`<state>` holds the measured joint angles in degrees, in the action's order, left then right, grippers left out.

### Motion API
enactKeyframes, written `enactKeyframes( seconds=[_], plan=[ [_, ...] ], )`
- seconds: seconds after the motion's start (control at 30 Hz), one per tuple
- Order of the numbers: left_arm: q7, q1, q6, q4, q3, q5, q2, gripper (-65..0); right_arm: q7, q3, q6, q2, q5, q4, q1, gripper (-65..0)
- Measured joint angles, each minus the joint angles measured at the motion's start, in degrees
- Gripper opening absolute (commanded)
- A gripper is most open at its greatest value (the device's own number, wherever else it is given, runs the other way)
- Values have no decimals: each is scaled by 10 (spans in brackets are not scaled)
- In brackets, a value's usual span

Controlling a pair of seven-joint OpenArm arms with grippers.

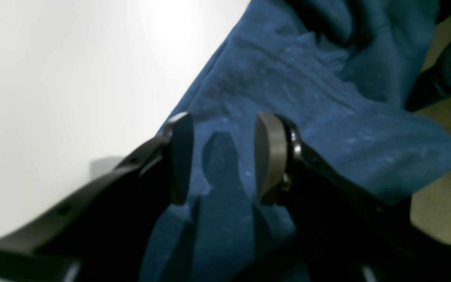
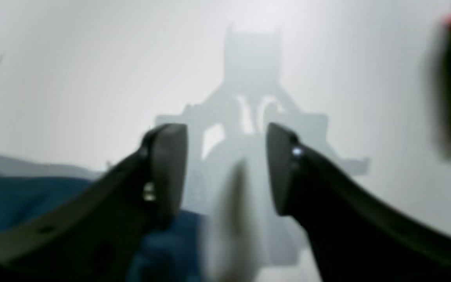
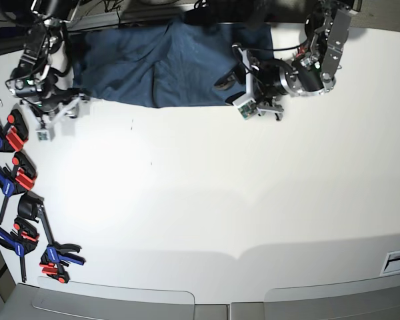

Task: Fold the T-shirt properly
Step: 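Move the right gripper to the shirt's other end and grasp it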

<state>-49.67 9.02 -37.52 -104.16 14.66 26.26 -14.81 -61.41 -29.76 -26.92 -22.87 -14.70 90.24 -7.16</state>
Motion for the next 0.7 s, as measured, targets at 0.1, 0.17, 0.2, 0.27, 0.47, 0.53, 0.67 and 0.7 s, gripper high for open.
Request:
enactKeyframes(
  seconds=[0.1, 0.17, 0.2, 0.27, 0.47, 0.53, 0.67, 0.7],
  plan=[
    [0, 0, 0, 0, 0, 0, 0, -413, -11, -58, 0, -27, -66, 0, -3, -318],
    [0, 0, 0, 0, 0, 0, 0, -413, -33, -96, 0, -44, -128, -1, -4, -318],
    [0, 0, 0, 0, 0, 0, 0, -413, -39, -111, 0, -53, -160, -6, -3, -318],
    [0, 0, 0, 0, 0, 0, 0, -413, -54, -131, -12, -71, -221, -31, -1, -318],
    [0, 0, 0, 0, 0, 0, 0, -413, -134, -135, -74, -99, -398, -191, -2, -318],
    [2, 0, 0, 0, 0, 0, 0, -413, -185, -135, -102, -106, -488, -251, -1, -318],
    [2, 0, 0, 0, 0, 0, 0, -413, -192, -120, -126, -111, -639, -352, -3, -318],
    [2, 0, 0, 0, 0, 0, 0, -413, -191, -110, -126, -113, -664, -372, -2, -318]
  ],
)
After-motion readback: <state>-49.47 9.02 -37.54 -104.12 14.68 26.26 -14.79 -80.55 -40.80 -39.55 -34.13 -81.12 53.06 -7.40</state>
